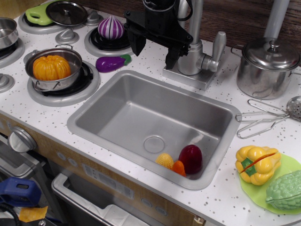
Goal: Turn faucet front to left
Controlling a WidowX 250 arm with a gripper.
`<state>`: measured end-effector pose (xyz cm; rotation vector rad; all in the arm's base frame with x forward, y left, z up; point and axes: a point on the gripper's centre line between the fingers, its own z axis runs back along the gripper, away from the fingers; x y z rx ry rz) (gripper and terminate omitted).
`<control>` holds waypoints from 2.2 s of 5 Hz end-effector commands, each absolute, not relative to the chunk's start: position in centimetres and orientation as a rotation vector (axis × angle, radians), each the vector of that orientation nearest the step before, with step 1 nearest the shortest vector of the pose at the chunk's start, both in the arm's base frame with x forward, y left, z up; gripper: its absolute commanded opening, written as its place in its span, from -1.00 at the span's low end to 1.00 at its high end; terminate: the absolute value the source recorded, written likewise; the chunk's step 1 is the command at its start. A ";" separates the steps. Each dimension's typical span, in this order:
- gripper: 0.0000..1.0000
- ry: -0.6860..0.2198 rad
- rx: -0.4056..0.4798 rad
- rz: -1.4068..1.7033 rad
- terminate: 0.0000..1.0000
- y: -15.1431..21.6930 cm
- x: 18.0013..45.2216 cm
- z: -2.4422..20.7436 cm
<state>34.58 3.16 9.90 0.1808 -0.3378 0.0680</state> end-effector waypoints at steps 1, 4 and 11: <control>1.00 -0.453 0.174 0.060 -1.00 3.0 35.9 13.4; 1.00 -0.514 0.216 0.085 -1.00 4.5 35.8 14.3; -1.00 -0.818 0.330 0.000 -1.00 12.2 42.2 12.9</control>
